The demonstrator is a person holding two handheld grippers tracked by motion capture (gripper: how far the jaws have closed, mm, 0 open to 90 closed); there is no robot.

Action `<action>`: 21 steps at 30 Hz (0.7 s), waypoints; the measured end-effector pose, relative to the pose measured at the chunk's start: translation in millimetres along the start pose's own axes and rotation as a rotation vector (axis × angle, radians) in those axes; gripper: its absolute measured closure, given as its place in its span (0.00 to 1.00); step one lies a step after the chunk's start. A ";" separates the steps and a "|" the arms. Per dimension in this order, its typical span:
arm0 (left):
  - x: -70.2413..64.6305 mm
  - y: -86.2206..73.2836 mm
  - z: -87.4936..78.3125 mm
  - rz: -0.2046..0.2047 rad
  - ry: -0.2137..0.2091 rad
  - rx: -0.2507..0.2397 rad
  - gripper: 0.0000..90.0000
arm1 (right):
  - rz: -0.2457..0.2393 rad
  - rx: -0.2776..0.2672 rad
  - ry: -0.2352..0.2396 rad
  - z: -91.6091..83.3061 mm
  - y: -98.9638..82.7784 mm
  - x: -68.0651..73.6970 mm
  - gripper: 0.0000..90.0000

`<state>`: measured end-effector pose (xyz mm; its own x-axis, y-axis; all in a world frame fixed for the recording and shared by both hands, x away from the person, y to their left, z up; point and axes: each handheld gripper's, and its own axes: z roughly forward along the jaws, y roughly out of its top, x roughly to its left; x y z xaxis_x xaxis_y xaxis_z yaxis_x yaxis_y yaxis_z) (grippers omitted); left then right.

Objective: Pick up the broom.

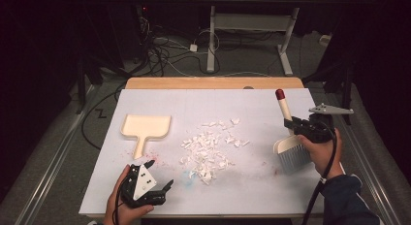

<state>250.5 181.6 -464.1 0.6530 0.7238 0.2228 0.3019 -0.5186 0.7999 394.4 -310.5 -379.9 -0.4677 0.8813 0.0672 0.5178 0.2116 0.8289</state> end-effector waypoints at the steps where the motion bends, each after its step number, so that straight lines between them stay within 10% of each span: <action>1: -0.4 2.9 1.0 0.000 -0.003 -0.014 0.18 | -0.007 -0.010 0.002 -3.3 1.0 1.9 0.80; 21: -88.2 137.6 71.8 -0.035 -0.373 -0.209 0.21 | -0.170 -0.122 0.142 -21.4 2.3 92.1 0.79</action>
<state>284.3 13.7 -413.7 0.8632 0.5047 0.0077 0.2056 -0.3655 0.9078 337.2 -238.0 -359.9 -0.6410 0.7675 -0.0092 0.3364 0.2918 0.8954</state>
